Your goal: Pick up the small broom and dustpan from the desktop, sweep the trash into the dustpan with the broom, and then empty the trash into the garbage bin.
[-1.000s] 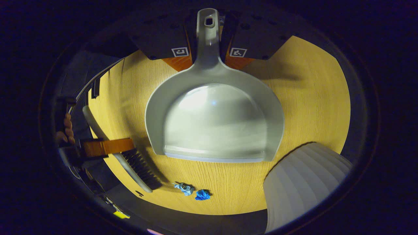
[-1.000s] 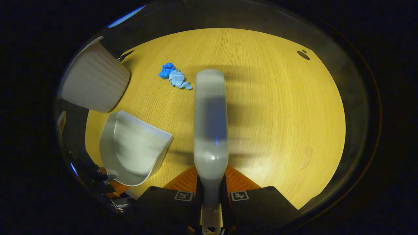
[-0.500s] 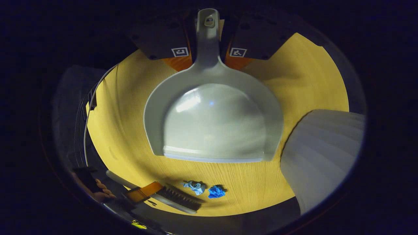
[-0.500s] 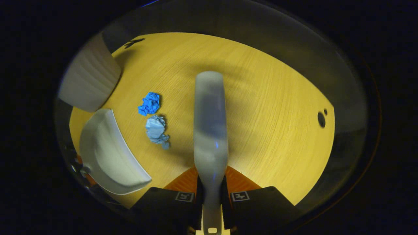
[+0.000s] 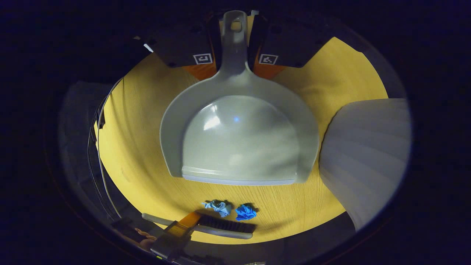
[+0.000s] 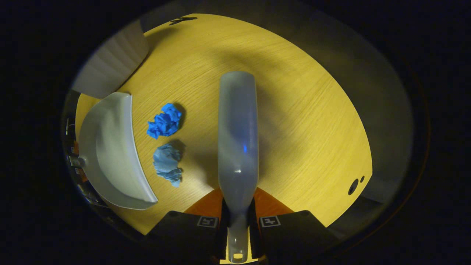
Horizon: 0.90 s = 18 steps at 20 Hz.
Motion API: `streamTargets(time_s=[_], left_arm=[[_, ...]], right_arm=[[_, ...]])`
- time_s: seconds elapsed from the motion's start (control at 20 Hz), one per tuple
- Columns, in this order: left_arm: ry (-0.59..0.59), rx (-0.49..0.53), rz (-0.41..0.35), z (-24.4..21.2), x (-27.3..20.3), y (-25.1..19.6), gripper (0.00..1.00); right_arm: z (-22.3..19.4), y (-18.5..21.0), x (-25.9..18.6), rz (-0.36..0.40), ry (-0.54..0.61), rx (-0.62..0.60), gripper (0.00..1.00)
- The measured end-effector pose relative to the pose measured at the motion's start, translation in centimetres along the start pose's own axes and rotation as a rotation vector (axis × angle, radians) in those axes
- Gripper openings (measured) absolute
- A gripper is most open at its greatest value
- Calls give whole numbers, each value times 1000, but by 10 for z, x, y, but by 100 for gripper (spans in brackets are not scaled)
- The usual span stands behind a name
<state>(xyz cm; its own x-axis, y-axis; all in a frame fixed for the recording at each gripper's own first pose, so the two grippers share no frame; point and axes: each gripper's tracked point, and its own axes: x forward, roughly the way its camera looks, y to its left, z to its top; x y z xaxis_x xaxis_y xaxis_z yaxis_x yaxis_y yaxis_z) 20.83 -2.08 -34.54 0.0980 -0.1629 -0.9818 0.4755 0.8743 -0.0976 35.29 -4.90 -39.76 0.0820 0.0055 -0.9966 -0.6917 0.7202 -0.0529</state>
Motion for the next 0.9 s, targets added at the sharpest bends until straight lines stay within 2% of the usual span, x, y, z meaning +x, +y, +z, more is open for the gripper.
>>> streamTargets(time_s=[0.1,0.15,0.2,0.25,0.35,0.4,0.45,0.5,0.55,0.6,0.65,0.75,0.9], left_arm=[[-8,10,1,2,0,0,30],[-11,9,-3,0,-1,1,29],[-20,7,-11,0,1,0,29],[-32,10,-19,-1,1,0,28],[-54,12,-47,-4,3,-2,30],[-66,4,-70,-4,2,-3,29],[-74,0,-86,-4,2,-2,29],[-81,-5,-96,-4,2,-1,29],[-88,-8,-97,-3,3,-1,30],[-100,-3,-93,-5,4,-1,29],[-109,1,-86,-7,8,-1,29],[-116,-4,-87,-6,8,-3,29],[-153,-26,-111,-4,6,-3,30]], right_arm=[[-2,30,-7,73,15,-64,27],[-6,50,-13,136,31,-73,27],[-14,72,-23,213,48,-77,31],[-19,94,-33,299,52,-77,24],[-30,122,-50,389,53,-95,28],[-34,117,-58,391,47,-107,24],[-30,120,-71,375,41,-116,28],[-31,121,-73,355,31,-113,23],[-40,126,-71,342,20,-93,28],[-40,124,-76,344,7,-61,24],[-39,124,-83,365,-1,-25,28],[-38,127,-90,393,-17,27,28],[-34,113,-96,347,-68,12,23]])
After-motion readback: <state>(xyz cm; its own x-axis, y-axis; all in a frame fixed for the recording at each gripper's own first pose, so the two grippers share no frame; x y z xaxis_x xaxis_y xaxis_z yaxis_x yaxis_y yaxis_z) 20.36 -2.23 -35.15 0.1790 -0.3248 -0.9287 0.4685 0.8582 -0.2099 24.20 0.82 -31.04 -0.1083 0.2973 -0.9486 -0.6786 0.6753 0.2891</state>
